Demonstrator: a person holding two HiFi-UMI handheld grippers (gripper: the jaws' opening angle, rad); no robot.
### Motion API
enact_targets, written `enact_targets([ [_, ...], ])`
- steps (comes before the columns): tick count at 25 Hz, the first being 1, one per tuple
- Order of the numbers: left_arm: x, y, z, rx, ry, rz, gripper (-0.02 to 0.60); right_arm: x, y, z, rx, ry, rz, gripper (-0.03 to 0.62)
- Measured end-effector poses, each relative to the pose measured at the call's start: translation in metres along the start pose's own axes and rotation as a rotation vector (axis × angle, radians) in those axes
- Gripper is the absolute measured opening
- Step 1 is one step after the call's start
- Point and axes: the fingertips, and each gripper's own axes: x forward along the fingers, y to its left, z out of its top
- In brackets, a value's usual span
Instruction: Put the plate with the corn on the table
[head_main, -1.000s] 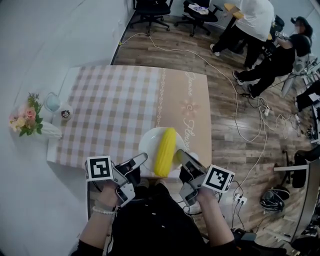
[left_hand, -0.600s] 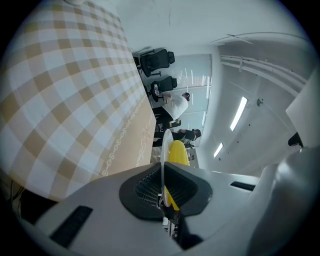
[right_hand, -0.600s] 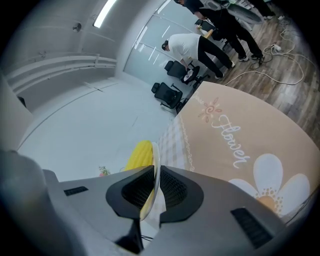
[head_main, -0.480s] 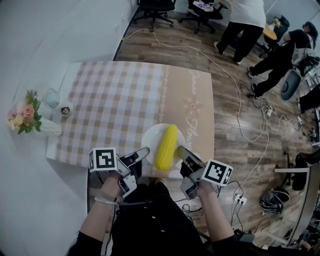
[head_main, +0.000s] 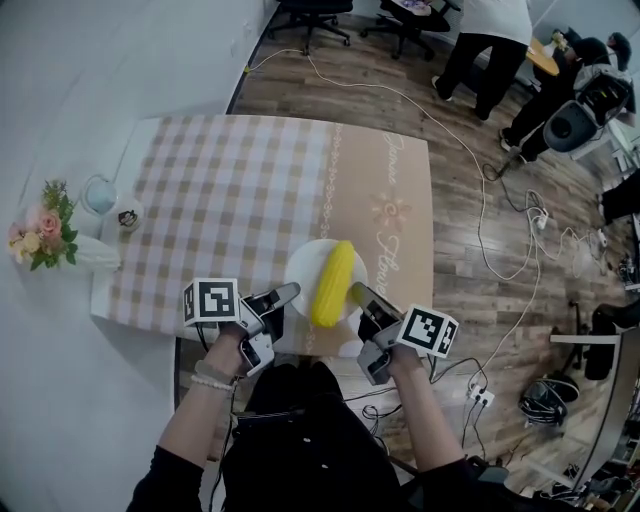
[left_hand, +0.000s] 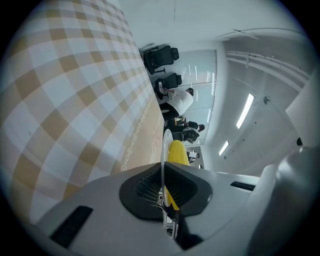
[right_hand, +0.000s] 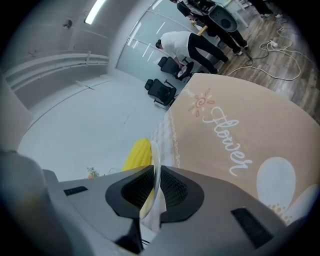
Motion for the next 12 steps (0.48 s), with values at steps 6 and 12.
enact_targets([
  [6,0.012,0.019,0.012,0.021,0.019,0.015,0.018,0.017,-0.02,0.001,0.016,0.007,-0.023,0.069],
  [12,0.024,0.041,0.017,0.03,0.039,0.047,0.018,0.03,-0.044,-0.003,0.026,0.033,-0.07,0.074],
])
